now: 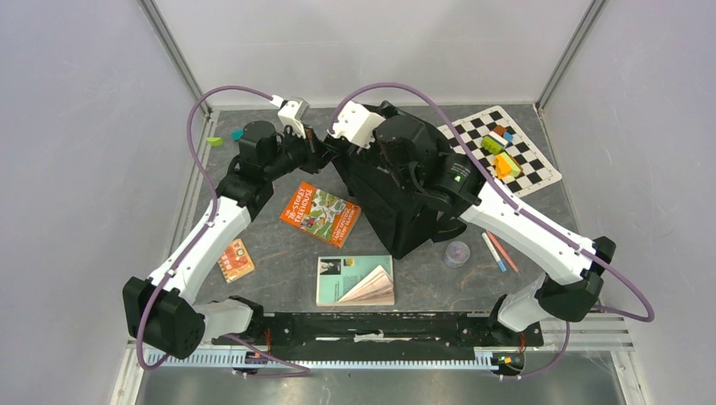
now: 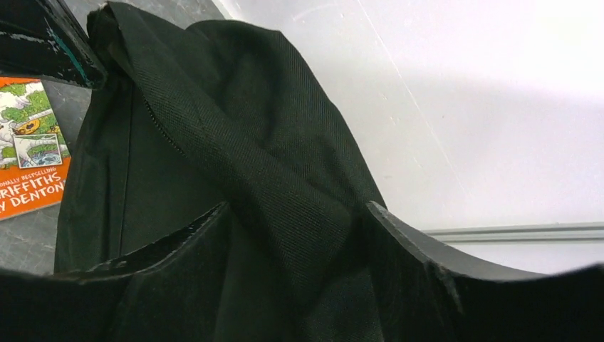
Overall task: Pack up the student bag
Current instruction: Unzip the student bag at the center of the board, then place the student bag at the center of the board.
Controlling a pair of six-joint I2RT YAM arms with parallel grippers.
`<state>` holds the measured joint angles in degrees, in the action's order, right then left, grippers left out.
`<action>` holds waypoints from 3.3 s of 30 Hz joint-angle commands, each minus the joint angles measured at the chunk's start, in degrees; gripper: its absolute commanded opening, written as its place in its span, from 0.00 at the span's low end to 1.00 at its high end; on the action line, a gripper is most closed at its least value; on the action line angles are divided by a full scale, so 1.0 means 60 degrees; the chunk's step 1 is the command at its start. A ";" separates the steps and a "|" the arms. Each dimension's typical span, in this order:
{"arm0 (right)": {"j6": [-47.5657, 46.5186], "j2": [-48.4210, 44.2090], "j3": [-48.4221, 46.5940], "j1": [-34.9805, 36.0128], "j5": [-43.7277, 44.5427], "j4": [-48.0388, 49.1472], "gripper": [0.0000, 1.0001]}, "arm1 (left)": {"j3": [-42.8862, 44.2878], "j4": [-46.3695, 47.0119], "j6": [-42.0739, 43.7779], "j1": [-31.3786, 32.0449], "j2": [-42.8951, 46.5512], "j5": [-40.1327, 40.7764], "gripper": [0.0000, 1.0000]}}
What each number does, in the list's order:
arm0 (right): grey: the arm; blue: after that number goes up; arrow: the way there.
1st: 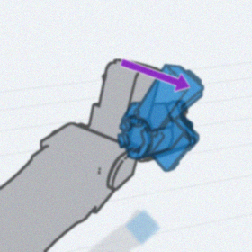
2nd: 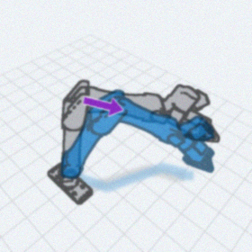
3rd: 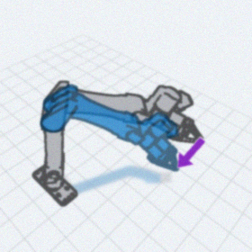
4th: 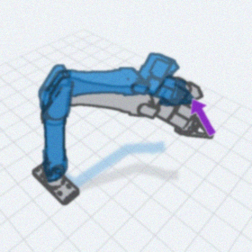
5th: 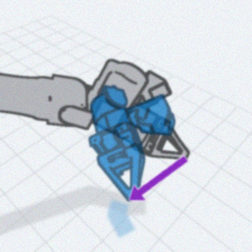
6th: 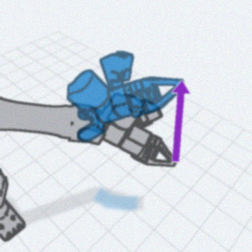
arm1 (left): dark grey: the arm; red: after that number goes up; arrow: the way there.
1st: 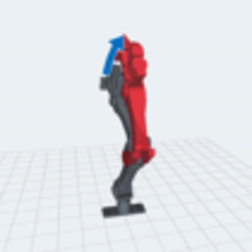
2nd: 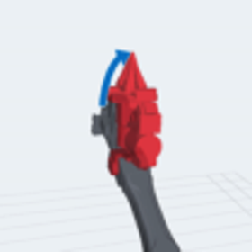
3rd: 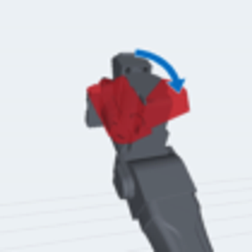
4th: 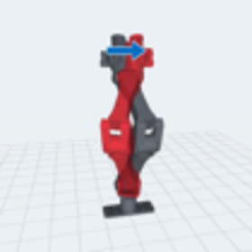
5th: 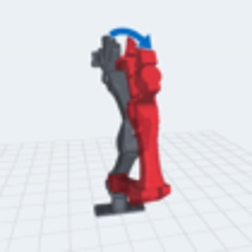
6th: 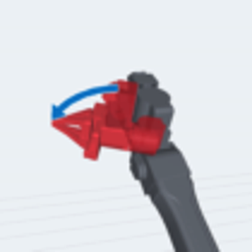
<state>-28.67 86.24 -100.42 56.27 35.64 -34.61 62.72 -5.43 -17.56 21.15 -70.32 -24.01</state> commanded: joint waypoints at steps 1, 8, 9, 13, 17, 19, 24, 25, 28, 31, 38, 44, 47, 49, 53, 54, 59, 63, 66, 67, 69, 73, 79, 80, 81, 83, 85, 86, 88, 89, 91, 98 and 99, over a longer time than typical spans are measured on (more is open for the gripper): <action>-0.0078 -0.0186 0.0158 0.0057 0.0411 0.0037 0.66 | -0.0006 0.0276 0.0152 0.0044 0.0223 0.0202 0.02; 0.0281 -0.0389 -0.0004 0.0077 0.0435 0.0041 0.31 | 0.0165 -0.0455 0.0027 0.0028 -0.0041 0.1491 0.02; 0.0345 -0.0436 -0.0053 0.0077 0.0561 0.0062 0.26 | 0.0239 -0.0647 0.0009 0.0023 -0.0132 0.1756 0.02; 0.0576 -0.0619 -0.0052 0.0070 0.1040 0.0142 0.14 | 0.0489 -0.1171 -0.0139 -0.0036 -0.0521 0.2203 0.02; 0.0886 -0.0853 -0.0025 0.0070 0.1464 0.0253 0.08 | 0.0581 -0.1402 -0.0266 -0.0104 -0.0903 0.2338 0.02; 0.1117 -0.0986 -0.0023 0.0070 0.1656 0.0353 0.05 | 0.0669 -0.1578 -0.0279 -0.0125 -0.1235 0.2358 0.02; 0.1633 -0.1384 0.0153 0.0070 0.1463 0.0588 0.00 | 0.0623 -0.1596 -0.0354 -0.0358 -0.1516 0.2613 0.02; 0.1708 -0.1493 0.0270 0.0070 0.1411 0.0670 0.00 | 0.0569 -0.1557 -0.0339 -0.0409 -0.1525 0.2712 0.02; 0.1867 -0.1720 0.0623 0.0070 0.1374 0.0904 0.00 | 0.0582 -0.1616 -0.0289 -0.0533 -0.1790 0.2775 0.02; 0.2046 -0.1814 0.0789 0.0077 0.1223 0.0984 0.00 | 0.0758 -0.1787 -0.0226 -0.0560 -0.2208 0.2418 0.02; 0.2599 -0.2005 0.1453 0.0070 0.0449 0.1264 0.00 | 0.0446 -0.0987 0.0239 -0.0558 -0.1581 0.1709 0.14; 0.2823 -0.1813 0.1530 0.0072 0.0459 0.1338 0.00 | -0.0220 0.0337 0.1842 -0.0234 0.0211 0.0341 0.85; 0.3056 -0.1709 0.1389 0.0072 0.0472 0.1225 0.00 | -0.0806 0.1101 0.2900 0.0592 0.1250 0.0429 0.89; 0.3264 -0.1725 0.1405 0.0070 0.0434 0.1153 0.00 | -0.0855 0.1012 0.3978 0.1441 0.1651 0.1121 0.93; 0.3502 -0.1800 0.1643 0.0070 0.0262 0.1176 0.00 | -0.0620 0.0542 0.5376 0.2880 0.1843 0.2220 0.95; 0.3538 -0.1803 0.1676 0.0070 0.0202 0.1163 0.00 | -0.0547 0.0518 0.5620 0.3143 0.1813 0.2416 0.95; 0.3670 -0.1833 0.1707 0.0070 -0.0050 0.1088 0.00 | -0.0126 0.0495 0.6436 0.3741 0.1263 0.3513 0.88; 0.3737 -0.1830 0.1693 0.0063 -0.0183 0.1084 0.00 | -0.0063 0.0812 0.6585 0.3756 0.0843 0.3759 0.71; 0.3752 -0.1789 0.1622 0.0070 -0.0190 0.1094 0.00 | -0.0272 0.1337 0.6424 0.3756 0.0779 0.3869 0.56; 0.3749 -0.1774 0.1608 0.0078 -0.0204 0.1087 0.00 | -0.0322 0.1448 0.6399 0.3756 0.0784 0.3855 0.50; 0.3738 -0.1723 0.1576 0.0073 -0.0185 0.1095 0.00 | -0.0360 0.1513 0.6342 0.3756 0.0767 0.3789 0.39; 0.3701 -0.1663 0.1591 0.0070 0.0183 0.1076 0.00 | -0.0469 0.1431 0.6240 0.3756 0.0874 0.3892 0.12; 0.3838 -0.1593 0.1314 0.0001 0.1491 0.0831 0.00 | -0.0853 0.0966 0.5923 0.3756 0.1454 0.5060 0.02; 0.3876 -0.1586 0.1230 -0.0051 0.1605 0.0744 0.00 | -0.0880 0.0737 0.5776 0.3756 0.1541 0.5288 0.02; 0.3904 -0.1570 0.1150 -0.0142 0.1633 0.0690 0.00 | -0.0934 0.0461 0.5617 0.3755 0.1652 0.5581 0.02; 0.3992 -0.1592 0.1053 -0.0365 0.1535 0.0583 0.00 | -0.1086 0.0095 0.5227 0.3741 0.1920 0.6223 0.02; 0.4061 -0.1623 0.1051 -0.0625 0.1359 0.0468 0.00 | -0.1356 -0.0132 0.4858 0.3727 0.2242 0.6719 0.02; 0.4121 -0.1648 0.1056 -0.0792 0.1178 0.0428 0.00 | -0.1521 -0.0234 0.4675 0.3719 0.2434 0.6901 0.02; 0.4240 -0.1736 0.1156 -0.1111 0.0740 0.0378 0.00 | -0.1712 -0.0549 0.4316 0.3677 0.2730 0.7257 0.02; 0.4302 -0.1777 0.1225 -0.1286 0.0517 0.0352 0.00 | -0.1758 -0.0774 0.4056 0.3634 0.2808 0.7399 0.02; 0.4423 -0.1881 0.1428 -0.1540 0.0124 0.0362 0.00 | -0.1913 -0.1289 0.3535 0.3574 0.2961 0.7702 0.02; 0.4622 -0.2065 0.2001 -0.1804 -0.0453 0.0356 0.00 | -0.2748 -0.2301 0.1567 0.3507 0.4077 0.8191 0.58; 0.4630 -0.2064 0.2015 -0.1807 -0.0513 0.0363 0.00 | -0.2734 -0.2517 0.1416 0.3507 0.4289 0.7981 0.66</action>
<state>-2.31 75.72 -89.41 46.30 33.71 -31.09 46.78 -14.85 0.05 42.78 -49.52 21.10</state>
